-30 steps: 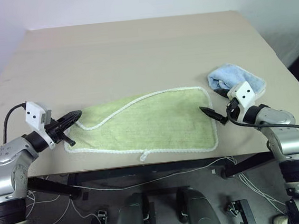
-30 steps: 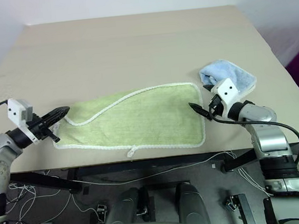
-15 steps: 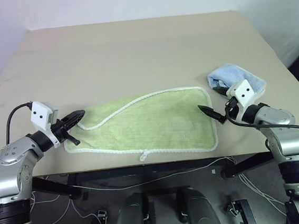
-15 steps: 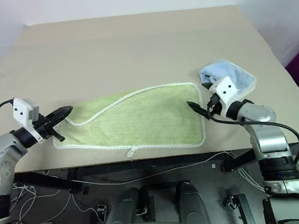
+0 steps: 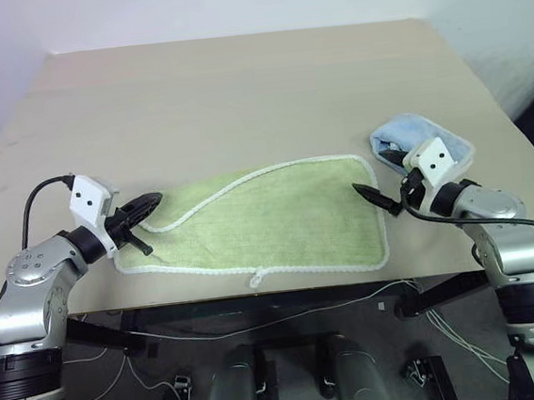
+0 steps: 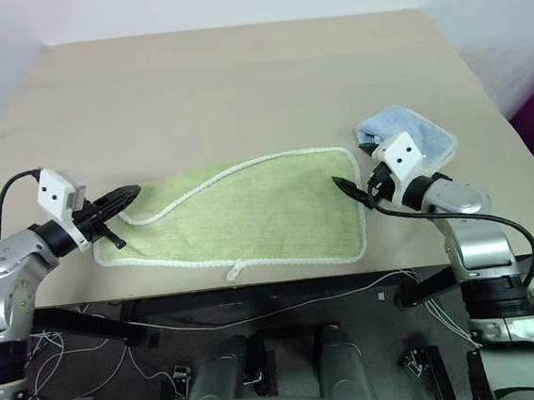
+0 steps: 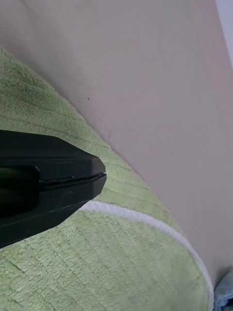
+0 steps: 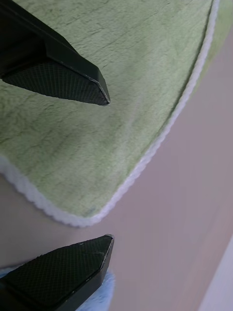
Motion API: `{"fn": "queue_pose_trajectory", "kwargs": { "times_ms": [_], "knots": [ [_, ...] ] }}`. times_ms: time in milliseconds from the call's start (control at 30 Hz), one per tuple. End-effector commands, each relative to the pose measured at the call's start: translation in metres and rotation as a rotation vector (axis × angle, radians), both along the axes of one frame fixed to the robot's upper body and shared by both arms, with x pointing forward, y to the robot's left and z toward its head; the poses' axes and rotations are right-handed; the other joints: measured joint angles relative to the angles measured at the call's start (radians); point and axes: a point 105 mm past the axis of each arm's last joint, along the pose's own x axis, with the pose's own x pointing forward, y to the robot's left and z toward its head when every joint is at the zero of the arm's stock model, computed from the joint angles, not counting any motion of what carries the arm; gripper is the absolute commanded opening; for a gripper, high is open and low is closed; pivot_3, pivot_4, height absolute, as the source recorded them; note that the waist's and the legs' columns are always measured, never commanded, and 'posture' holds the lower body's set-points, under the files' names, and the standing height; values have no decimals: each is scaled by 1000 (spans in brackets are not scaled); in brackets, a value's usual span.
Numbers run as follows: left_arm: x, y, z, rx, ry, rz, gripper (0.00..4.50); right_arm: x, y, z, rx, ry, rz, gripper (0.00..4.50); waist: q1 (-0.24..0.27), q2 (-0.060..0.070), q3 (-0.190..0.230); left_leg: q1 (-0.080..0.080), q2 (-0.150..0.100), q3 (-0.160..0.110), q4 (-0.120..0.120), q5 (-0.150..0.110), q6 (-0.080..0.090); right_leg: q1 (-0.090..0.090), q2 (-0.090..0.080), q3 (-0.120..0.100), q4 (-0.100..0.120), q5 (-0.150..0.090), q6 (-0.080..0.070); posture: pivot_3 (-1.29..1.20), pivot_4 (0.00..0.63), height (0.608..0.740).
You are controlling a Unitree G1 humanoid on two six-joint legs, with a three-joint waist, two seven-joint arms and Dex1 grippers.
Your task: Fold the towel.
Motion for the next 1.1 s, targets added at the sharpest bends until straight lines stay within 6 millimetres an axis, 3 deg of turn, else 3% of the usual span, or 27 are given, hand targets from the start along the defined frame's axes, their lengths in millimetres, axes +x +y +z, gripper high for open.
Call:
{"fn": "queue_pose_trajectory", "kwargs": {
  "times_ms": [33,233,367,533,600,833,1100],
  "knots": [
    [-8,3,13,34,-37,-19,0,2,4,12,16,-47,15,4458,1,0,0,0,0,0,0,0,0,0,0,0,0,0,0,0,150,740],
    [-16,9,10,95,16,-84,0,2,10,1,27,-25,21,4458,1,0,0,0,0,0,0,0,0,0,0,0,0,0,0,0,150,740],
    [-21,11,7,158,77,-170,690,6,15,1,40,-25,26,4500,0,0,0,0,0,0,0,0,0,0,0,0,0,0,0,0,150,740],
    [-25,18,0,288,160,-298,2495,5,18,-3,48,-22,32,4500,0,1,0,0,0,0,0,0,0,-1,0,0,0,-1,-2,0,150,740],
    [-26,20,-3,342,181,-342,2995,4,18,-4,50,-20,31,4500,0,1,0,0,0,0,0,0,-1,-1,0,0,0,-2,-3,0,150,740],
    [-12,30,-12,553,184,-443,2995,4,22,-6,68,-27,21,4500,1,1,0,-1,0,1,-1,0,0,-2,0,0,0,-2,-3,0,150,740],
    [14,27,-15,693,112,-488,2995,-4,18,-11,88,-32,-16,4500,0,1,0,-1,0,2,0,0,1,-2,1,0,0,0,0,0,150,740]
  ]
}}
